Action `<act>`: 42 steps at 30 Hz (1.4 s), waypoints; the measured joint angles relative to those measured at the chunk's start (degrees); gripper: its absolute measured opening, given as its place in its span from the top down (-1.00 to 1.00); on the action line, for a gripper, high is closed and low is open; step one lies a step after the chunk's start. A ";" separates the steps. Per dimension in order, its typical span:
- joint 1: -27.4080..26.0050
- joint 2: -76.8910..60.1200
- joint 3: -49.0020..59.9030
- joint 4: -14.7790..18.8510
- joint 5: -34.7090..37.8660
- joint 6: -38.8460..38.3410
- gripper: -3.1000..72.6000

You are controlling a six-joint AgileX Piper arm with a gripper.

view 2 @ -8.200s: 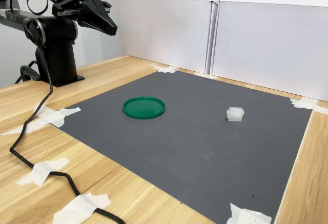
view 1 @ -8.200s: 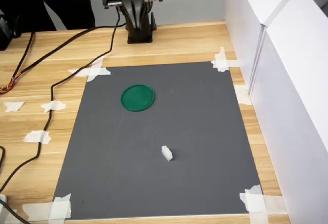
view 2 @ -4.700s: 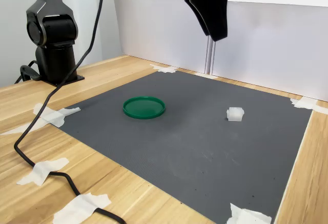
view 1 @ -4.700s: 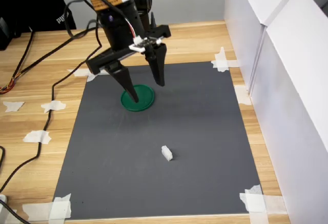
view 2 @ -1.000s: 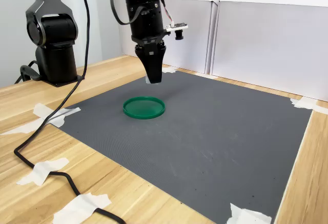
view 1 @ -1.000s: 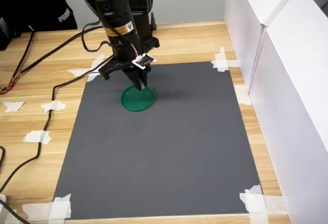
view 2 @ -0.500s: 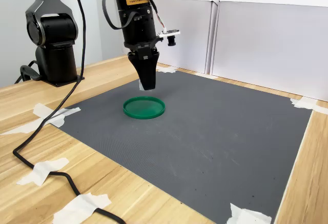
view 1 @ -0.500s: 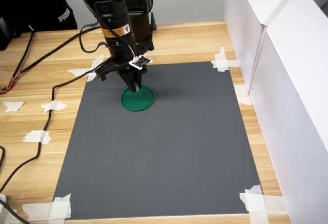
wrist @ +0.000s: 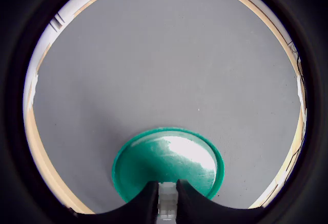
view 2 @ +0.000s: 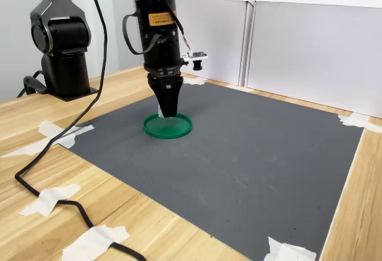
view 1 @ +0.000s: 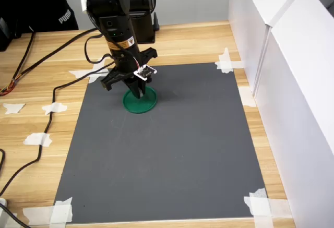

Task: Grasp a white terminal and put it on the green lid.

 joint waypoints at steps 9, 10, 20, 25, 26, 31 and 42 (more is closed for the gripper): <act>0.00 0.17 0.82 -1.45 -1.54 0.00 0.58; 0.00 0.17 0.82 -1.45 -1.73 0.00 0.52; 0.00 -0.57 0.82 -1.16 -2.86 0.00 -0.27; 0.00 -5.94 0.85 0.62 -2.69 0.47 -0.31; 0.00 -7.51 0.85 0.98 -2.56 0.75 -0.31; 0.00 -16.39 0.89 2.00 -0.47 4.18 -0.27; 0.00 -34.26 1.13 2.69 3.65 13.61 0.84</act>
